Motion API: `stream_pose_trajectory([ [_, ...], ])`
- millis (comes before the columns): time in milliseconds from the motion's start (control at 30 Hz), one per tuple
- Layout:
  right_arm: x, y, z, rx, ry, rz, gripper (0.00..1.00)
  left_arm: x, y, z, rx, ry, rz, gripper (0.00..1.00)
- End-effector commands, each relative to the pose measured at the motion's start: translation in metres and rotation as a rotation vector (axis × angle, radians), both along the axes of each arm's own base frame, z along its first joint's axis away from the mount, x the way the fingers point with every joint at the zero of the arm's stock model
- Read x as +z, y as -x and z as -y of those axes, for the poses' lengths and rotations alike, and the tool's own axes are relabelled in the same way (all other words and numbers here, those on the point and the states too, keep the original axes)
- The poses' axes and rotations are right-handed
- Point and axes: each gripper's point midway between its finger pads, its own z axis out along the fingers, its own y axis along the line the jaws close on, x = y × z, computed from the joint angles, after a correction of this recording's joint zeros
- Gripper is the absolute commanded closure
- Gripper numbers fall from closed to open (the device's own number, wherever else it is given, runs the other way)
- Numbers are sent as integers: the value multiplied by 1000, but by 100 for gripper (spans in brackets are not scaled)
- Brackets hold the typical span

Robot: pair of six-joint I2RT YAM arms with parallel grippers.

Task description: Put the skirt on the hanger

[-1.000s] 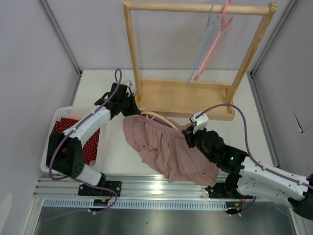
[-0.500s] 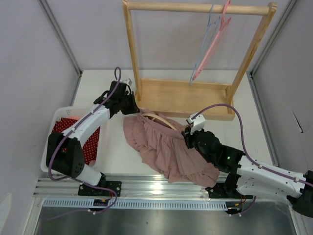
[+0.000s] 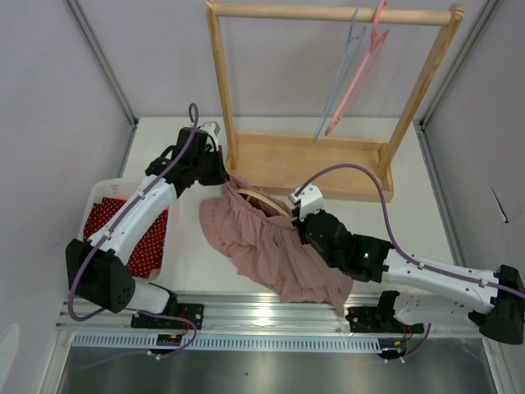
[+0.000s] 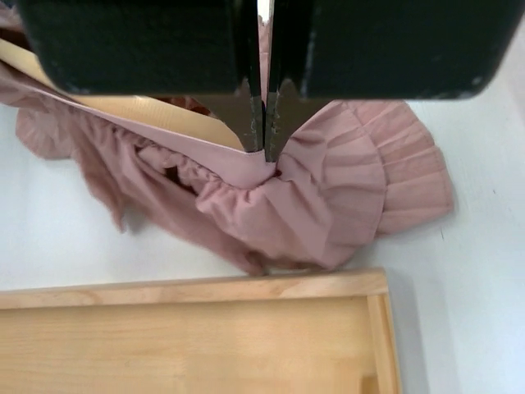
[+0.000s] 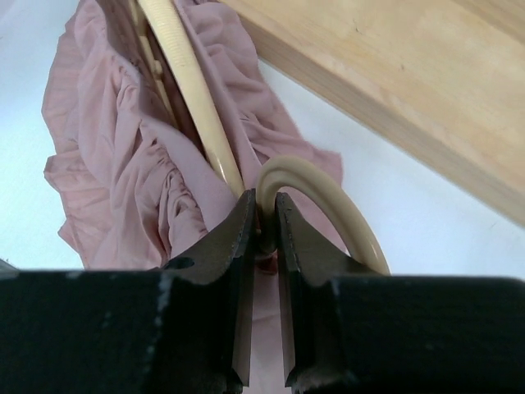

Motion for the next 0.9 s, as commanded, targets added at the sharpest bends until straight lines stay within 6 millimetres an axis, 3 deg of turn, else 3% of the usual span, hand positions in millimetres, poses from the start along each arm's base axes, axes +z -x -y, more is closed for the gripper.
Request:
stream_pose_trajectory([
  [0, 25, -9, -8, 5, 80, 64, 100, 76, -5, 0, -13, -17, 213, 100],
  [100, 38, -12, -24, 27, 78, 76, 100, 94, 8, 15, -67, -26, 234, 100],
  [233, 50, -15, -35, 59, 89, 92, 100, 133, 26, 38, -140, 6, 295, 100],
  [333, 67, -15, -42, 80, 60, 112, 100, 144, 38, 48, -176, 21, 301, 100],
  [433, 87, -13, -50, 114, 14, 130, 100, 147, 48, 59, -198, 14, 305, 100],
  [600, 77, -27, -60, 115, 53, 119, 100, 146, 60, 72, -230, 13, 305, 100],
  [767, 101, -27, -71, 143, -10, 151, 100, 132, 68, 79, -264, -8, 275, 100],
  [833, 90, -30, -72, 147, -2, 129, 100, 136, 72, 77, -266, 2, 284, 100],
  [867, 65, -36, -71, 138, 40, 94, 100, 137, 73, 77, -268, 6, 287, 100],
])
